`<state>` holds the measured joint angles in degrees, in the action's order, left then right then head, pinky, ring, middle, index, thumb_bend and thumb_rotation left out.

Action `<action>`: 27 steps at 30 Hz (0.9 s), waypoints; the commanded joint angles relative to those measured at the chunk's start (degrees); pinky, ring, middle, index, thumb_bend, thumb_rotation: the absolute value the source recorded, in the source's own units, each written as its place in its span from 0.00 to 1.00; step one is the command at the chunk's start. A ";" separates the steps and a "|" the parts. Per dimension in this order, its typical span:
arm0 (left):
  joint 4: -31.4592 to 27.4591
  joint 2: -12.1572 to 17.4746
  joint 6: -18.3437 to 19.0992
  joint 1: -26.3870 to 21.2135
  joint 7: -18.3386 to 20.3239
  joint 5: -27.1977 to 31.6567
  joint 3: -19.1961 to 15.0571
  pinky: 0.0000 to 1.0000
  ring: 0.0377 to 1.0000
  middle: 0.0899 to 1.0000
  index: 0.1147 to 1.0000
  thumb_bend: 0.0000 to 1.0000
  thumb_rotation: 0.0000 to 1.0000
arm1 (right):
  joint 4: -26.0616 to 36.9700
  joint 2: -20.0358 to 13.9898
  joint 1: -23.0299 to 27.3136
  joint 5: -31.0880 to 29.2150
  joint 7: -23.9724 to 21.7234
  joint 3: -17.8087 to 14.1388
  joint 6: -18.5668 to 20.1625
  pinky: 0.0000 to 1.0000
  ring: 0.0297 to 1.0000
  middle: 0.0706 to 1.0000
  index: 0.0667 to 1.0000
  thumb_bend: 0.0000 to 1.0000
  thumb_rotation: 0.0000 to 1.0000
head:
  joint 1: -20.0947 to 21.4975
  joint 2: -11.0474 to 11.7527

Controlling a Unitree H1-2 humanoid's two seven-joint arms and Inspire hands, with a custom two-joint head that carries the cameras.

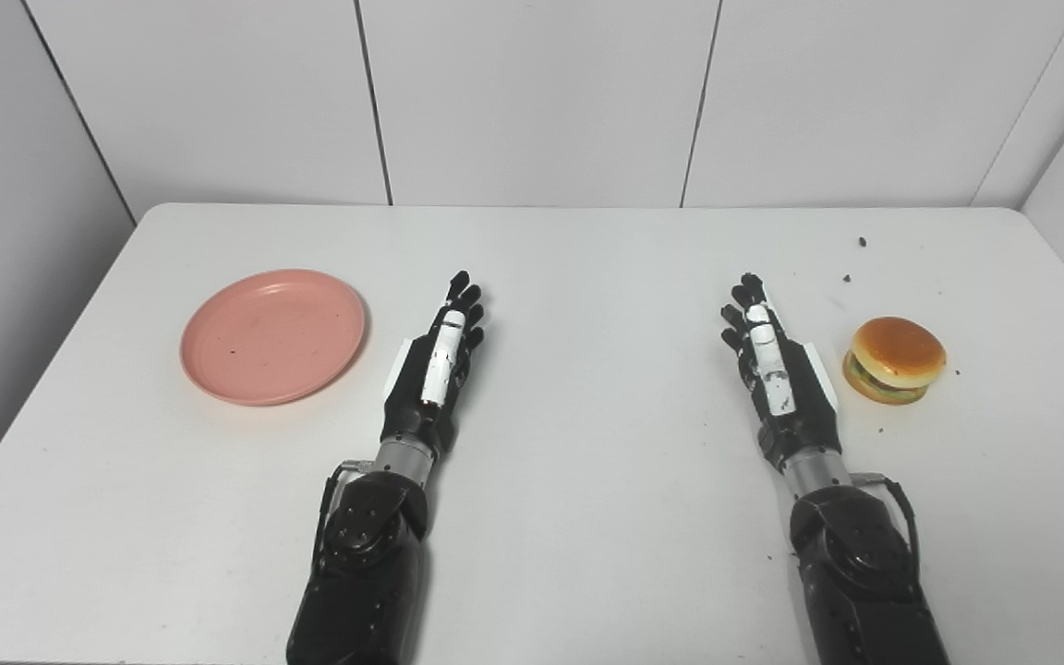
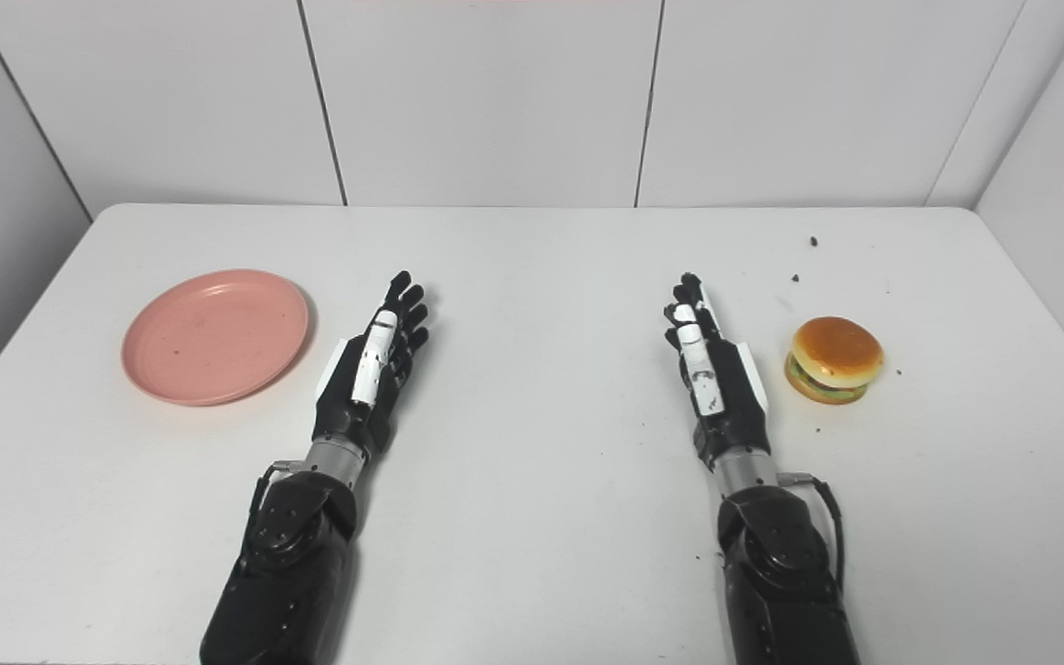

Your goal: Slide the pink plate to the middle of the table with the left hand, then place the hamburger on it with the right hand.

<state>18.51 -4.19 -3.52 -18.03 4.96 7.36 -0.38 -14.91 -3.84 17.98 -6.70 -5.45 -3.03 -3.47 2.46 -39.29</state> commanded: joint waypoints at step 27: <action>0.50 0.45 0.32 0.68 0.18 -0.26 0.32 1.00 1.00 1.00 1.00 0.42 1.00 | 0.89 0.30 0.77 -0.59 0.25 -0.39 -0.40 0.98 0.96 0.98 0.98 0.66 0.93 | 0.03 -0.11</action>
<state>18.46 -4.04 -3.34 -18.02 4.99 7.20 -0.09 -14.89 -3.84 17.98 -6.73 -5.44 -3.05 -3.46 2.55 -39.37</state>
